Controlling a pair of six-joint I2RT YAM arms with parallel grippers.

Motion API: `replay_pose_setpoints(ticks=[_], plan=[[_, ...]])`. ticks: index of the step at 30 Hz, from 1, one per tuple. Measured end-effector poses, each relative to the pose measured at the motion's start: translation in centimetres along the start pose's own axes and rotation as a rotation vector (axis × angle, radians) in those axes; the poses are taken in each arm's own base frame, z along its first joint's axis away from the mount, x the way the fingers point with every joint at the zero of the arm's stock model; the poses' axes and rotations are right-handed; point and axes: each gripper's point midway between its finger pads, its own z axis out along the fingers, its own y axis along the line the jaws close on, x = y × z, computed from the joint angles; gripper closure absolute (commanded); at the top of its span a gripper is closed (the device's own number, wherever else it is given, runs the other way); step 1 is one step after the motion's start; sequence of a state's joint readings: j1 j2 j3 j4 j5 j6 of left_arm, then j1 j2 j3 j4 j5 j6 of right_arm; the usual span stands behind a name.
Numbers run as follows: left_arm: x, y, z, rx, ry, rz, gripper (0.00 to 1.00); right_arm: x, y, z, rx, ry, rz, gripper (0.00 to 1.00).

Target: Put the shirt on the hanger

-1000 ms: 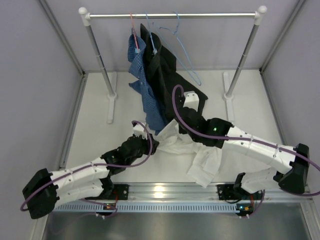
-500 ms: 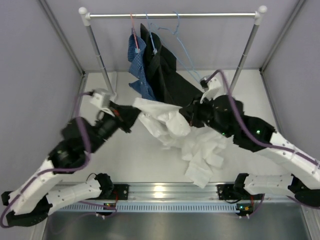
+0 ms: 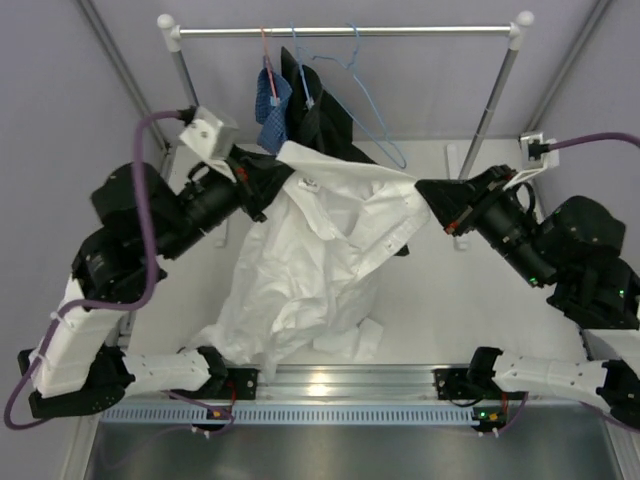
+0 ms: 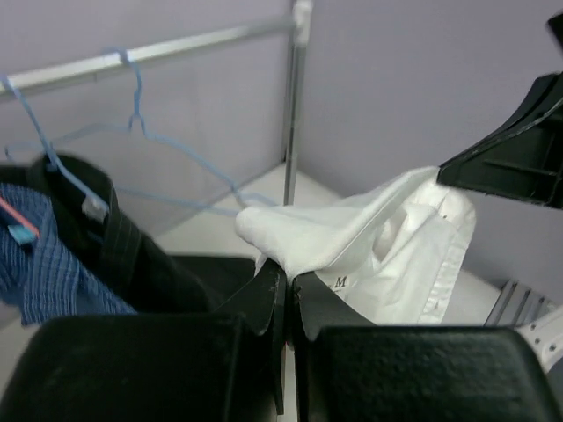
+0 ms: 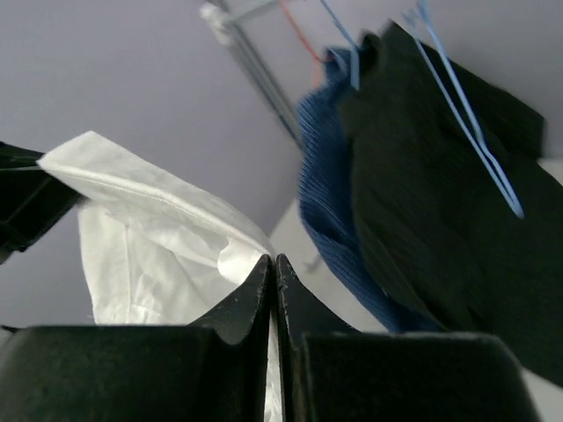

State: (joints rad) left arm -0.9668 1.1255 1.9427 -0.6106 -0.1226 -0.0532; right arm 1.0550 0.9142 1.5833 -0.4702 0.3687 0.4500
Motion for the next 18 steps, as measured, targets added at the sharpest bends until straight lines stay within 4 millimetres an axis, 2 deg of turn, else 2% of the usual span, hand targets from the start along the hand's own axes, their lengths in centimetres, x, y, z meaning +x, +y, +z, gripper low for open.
replay_pose_setpoints(ticks=[3,4,6,9,11,12,13,14,16,17,18], plan=[[6.6,0.8,1.1,-0.044,0.142,-0.002,1.0,4.7,-4.5,-0.4,0.165,0.069,0.005,1.0],[9.8,0.9,1.1,-0.054,0.211,-0.009,1.0,7.0,-6.1,-0.6,0.216,0.103,0.008,1.0],[17.1,1.2,0.6,-0.068,0.36,-0.031,1.0,13.0,-9.6,-1.2,0.31,0.191,0.008,1.0],[29.1,1.2,-1.9,-0.081,0.621,-0.078,1.0,22.5,-15.0,-3.4,0.44,0.336,0.016,1.0],[35.5,1.0,-4.4,-0.085,0.776,-0.111,1.0,29.2,-18.9,-6.2,0.538,0.448,0.019,1.0],[38.4,0.9,-5.8,-0.087,0.85,-0.133,1.0,31.8,-20.6,-7.6,0.581,0.488,0.025,1.0],[40.6,0.7,-6.9,-0.086,0.9,-0.157,1.0,34.0,-22.2,-9.1,0.622,0.526,0.026,1.0],[42.4,0.4,-7.8,-0.086,0.942,-0.181,1.0,35.4,-23.1,-10.1,0.648,0.545,0.038,0.97],[44.5,0.0,-8.6,-0.087,0.987,-0.214,1.0,36.4,-23.7,-10.8,0.671,0.556,0.051,0.92],[45.0,0.0,-8.6,-0.096,1.0,-0.226,1.0,36.3,-23.8,-10.7,0.673,0.549,0.049,0.74],[45.1,0.0,-8.3,-0.102,0.994,-0.235,1.0,36.0,-23.6,-10.4,0.67,0.534,0.054,0.61]])
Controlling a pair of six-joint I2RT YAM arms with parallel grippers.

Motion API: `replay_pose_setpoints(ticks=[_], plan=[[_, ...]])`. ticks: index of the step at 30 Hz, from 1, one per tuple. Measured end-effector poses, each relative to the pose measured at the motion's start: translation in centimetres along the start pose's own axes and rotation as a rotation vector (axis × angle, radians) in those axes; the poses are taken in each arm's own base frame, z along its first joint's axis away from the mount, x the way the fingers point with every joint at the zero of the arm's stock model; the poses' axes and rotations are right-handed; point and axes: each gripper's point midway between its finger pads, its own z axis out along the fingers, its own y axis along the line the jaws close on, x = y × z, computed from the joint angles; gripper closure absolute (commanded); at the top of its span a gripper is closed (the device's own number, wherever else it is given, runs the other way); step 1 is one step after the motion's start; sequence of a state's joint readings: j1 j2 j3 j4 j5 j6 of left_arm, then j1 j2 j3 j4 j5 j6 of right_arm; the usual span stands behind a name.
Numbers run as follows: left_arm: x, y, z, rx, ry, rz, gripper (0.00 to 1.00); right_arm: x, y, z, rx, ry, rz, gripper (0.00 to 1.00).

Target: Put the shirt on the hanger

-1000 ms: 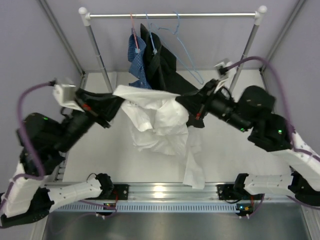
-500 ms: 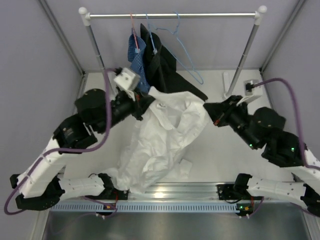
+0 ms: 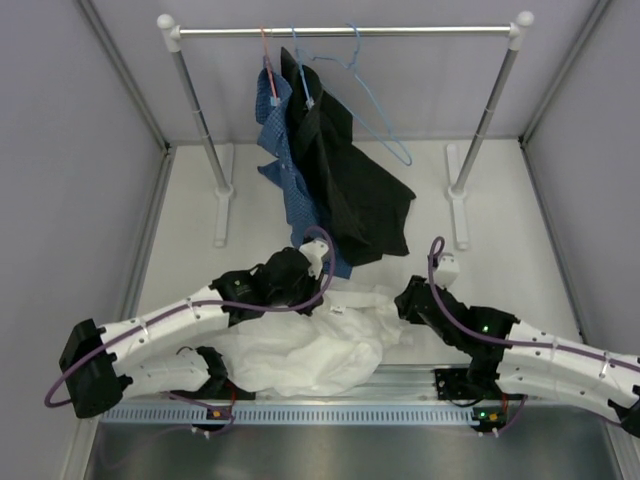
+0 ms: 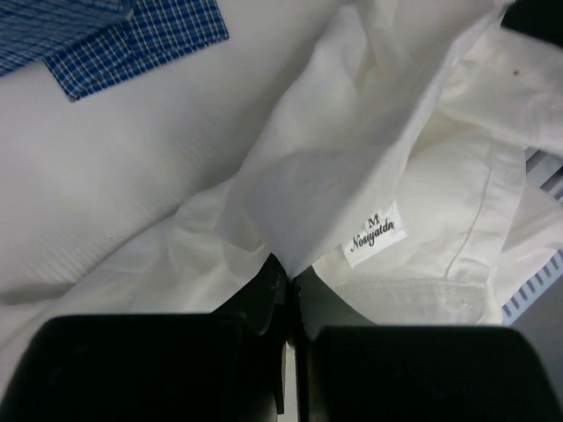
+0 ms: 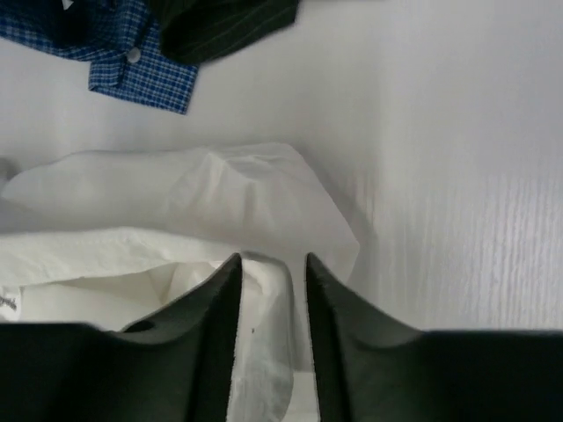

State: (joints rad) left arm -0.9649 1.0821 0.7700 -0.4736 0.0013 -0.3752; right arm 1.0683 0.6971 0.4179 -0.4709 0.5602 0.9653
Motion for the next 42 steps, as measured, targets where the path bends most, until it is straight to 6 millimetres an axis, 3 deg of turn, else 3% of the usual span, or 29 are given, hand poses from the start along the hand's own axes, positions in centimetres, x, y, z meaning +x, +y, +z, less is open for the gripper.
replay_pose_setpoints(ticks=[2,4,5,9,15,24,29,30,33,34,35,41,42], plan=[[-1.0,0.0,0.2,-0.006,-0.036,-0.016,1.0,-0.8,0.8,-0.2,-0.017,-0.016,-0.024,0.39],[-2.1,-0.3,0.0,-0.002,-0.072,-0.018,1.0,-2.0,2.1,-0.6,-0.059,-0.026,-0.094,0.25],[-2.7,-0.5,-0.2,0.001,-0.091,-0.015,1.0,-2.5,3.0,-0.9,-0.093,-0.029,-0.137,0.24],[-5.0,-1.4,-1.5,0.042,-0.17,0.018,1.0,-3.5,7.0,-2.9,-0.302,0.001,-0.38,0.22],[-6.3,-3.4,-4.6,0.16,-0.254,0.088,1.0,-3.7,12.0,-4.6,-0.549,0.051,-0.705,0.24],[-6.7,-4.9,-6.8,0.255,-0.301,0.143,1.0,-5.2,16.5,-4.3,-0.704,0.059,-0.953,0.35],[-6.6,-5.4,-7.2,0.284,-0.304,0.152,1.0,-4.7,17.1,-4.1,-0.754,0.088,-1.023,0.35],[-6.6,-5.5,-7.2,0.288,-0.301,0.152,1.0,-4.6,17.0,-4.2,-0.762,0.09,-1.033,0.36],[-6.4,-5.6,-7.0,0.294,-0.291,0.153,1.0,-4.7,17.1,-5.2,-0.817,0.096,-1.05,0.57],[-6.4,-5.5,-7.0,0.293,-0.288,0.153,0.99,-4.9,17.2,-5.5,-0.834,0.1,-1.051,0.7],[-6.4,-5.5,-6.9,0.29,-0.286,0.152,0.97,-5.1,17.5,-5.8,-0.85,0.098,-1.053,0.99],[-6.7,-5.0,-6.9,0.261,-0.299,0.134,0.88,-4.9,17.8,-5.6,-0.855,0.129,-1.049,1.0],[-6.7,-4.9,-6.9,0.254,-0.302,0.129,0.76,-5.0,17.7,-5.4,-0.843,0.13,-1.044,1.0]])
